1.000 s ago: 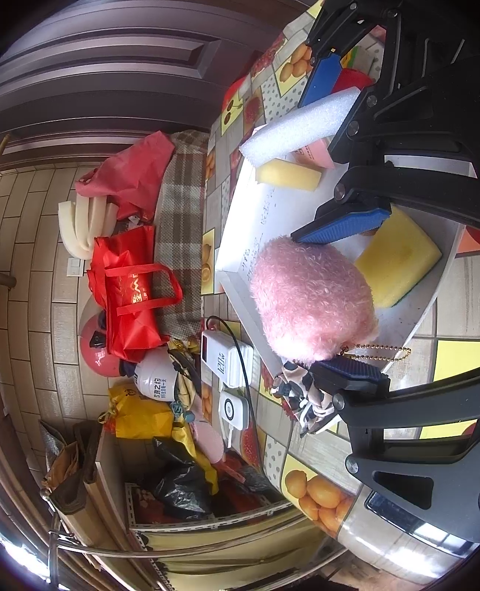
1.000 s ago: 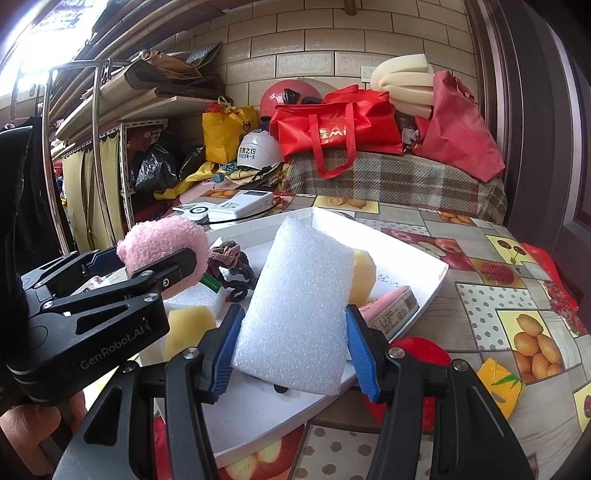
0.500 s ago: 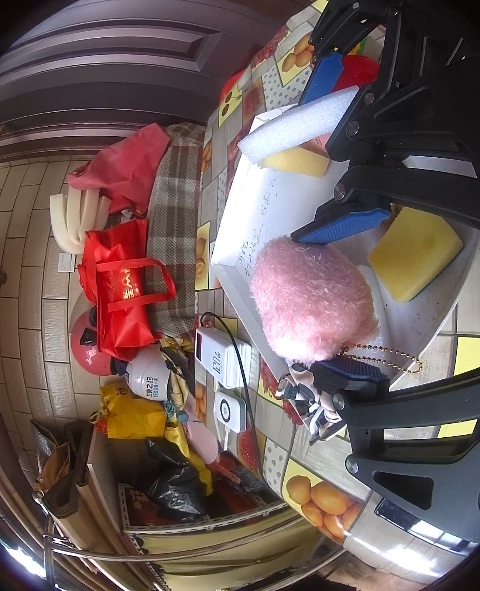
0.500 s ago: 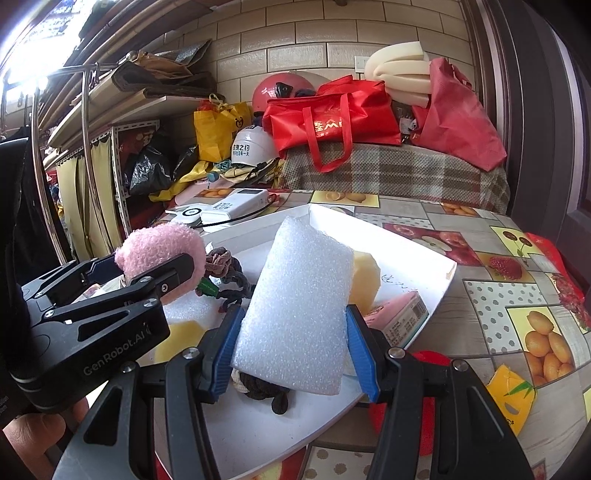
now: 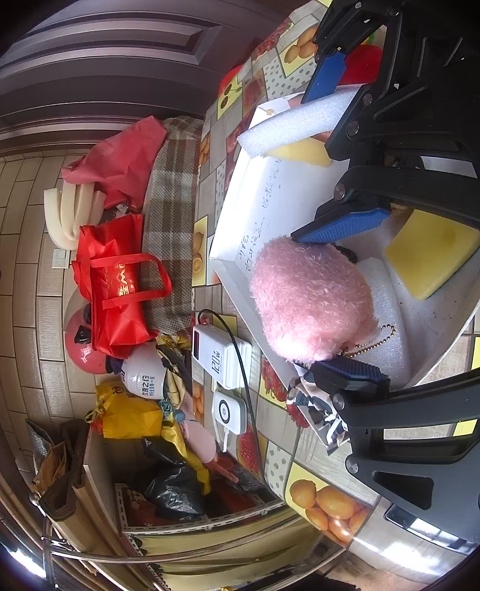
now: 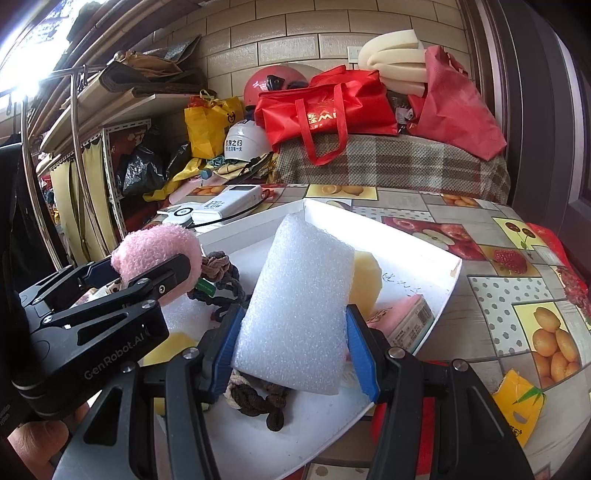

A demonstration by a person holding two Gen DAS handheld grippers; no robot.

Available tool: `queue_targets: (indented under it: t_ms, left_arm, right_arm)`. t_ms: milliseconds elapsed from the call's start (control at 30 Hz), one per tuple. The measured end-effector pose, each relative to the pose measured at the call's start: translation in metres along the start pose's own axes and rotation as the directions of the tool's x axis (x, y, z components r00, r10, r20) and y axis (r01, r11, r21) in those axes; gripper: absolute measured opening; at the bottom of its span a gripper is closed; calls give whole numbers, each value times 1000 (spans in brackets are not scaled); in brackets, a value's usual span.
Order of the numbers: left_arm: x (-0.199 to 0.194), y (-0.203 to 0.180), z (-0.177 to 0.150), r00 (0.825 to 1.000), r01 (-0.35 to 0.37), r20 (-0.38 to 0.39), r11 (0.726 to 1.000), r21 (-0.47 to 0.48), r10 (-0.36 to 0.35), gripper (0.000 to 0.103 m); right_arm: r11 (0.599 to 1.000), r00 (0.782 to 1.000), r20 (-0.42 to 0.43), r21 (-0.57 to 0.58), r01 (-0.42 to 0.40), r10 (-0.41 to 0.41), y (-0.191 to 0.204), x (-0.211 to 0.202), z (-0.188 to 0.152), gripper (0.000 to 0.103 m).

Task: Organize soft objects
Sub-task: 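Lower the pink ball into the box with the left tool while the right tool lowers the foam block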

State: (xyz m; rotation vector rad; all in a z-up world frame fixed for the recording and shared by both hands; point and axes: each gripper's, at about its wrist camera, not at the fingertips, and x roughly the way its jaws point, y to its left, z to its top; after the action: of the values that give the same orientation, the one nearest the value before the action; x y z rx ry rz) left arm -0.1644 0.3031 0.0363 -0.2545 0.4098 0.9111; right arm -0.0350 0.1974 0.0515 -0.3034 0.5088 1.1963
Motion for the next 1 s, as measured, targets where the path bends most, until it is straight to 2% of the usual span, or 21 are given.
queue_targets:
  t_ms: [467, 1000]
  left_arm:
    - [16, 7, 5, 999, 2, -33, 1000, -25, -3, 57]
    - [39, 7, 14, 996, -38, -88, 998, -46, 34, 57]
  right_arm:
    - [1000, 1000, -8, 11, 28, -27, -1, 11, 6, 55]
    - [998, 997, -38, 7, 68, -68, -1, 30, 15, 56]
